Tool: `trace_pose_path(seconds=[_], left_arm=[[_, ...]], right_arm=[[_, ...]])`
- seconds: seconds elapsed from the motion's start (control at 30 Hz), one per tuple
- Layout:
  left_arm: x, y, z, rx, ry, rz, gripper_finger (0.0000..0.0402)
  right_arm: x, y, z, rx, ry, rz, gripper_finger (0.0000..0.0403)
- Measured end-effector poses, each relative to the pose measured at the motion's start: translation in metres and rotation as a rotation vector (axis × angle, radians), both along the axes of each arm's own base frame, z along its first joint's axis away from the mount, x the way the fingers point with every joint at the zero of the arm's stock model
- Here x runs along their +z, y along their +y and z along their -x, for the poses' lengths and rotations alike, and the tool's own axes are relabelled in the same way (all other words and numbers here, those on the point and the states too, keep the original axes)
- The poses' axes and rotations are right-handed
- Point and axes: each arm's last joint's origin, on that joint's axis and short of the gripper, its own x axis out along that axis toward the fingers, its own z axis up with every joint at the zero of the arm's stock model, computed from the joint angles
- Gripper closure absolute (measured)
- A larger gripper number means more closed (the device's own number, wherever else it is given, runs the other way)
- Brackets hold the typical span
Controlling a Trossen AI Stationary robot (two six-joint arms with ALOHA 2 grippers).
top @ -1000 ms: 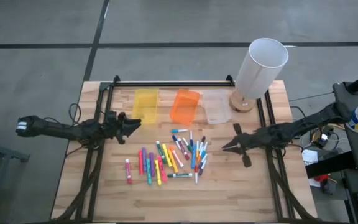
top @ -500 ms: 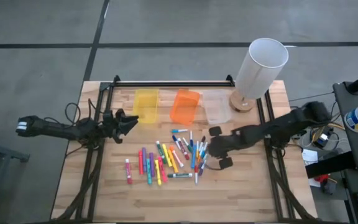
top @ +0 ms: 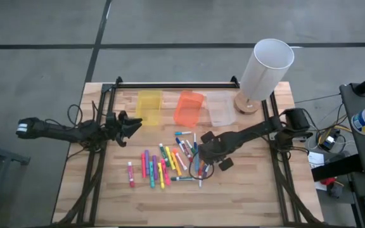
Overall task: Pick & Place Markers
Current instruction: Put the bottom light blue mini marker into the white bin
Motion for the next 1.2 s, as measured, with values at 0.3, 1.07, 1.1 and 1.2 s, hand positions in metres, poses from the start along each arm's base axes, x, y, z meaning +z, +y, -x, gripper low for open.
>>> trace_pose_path(seconds=[0.3,1.07,1.1,1.2], left_arm=[[-0.001,0.0,0.0,-0.009,-0.009,0.043,0.0268],[0.027,0.001,0.011,0.04,-0.283,-0.048,0.0268],[0.03,0.001,0.013,0.049,-0.32,-0.065,0.0268],[0.04,0.002,0.019,0.073,-0.427,-0.099,0.0268]], right_arm=[[-0.001,-0.015,0.0,0.004,0.018,0.011,0.0284],[-0.012,-0.022,-0.001,0.099,-0.025,0.014,0.0284],[-0.012,-0.022,-0.001,0.1,-0.026,0.014,0.0285],[-0.011,-0.02,-0.002,0.118,-0.03,0.009,0.0286]])
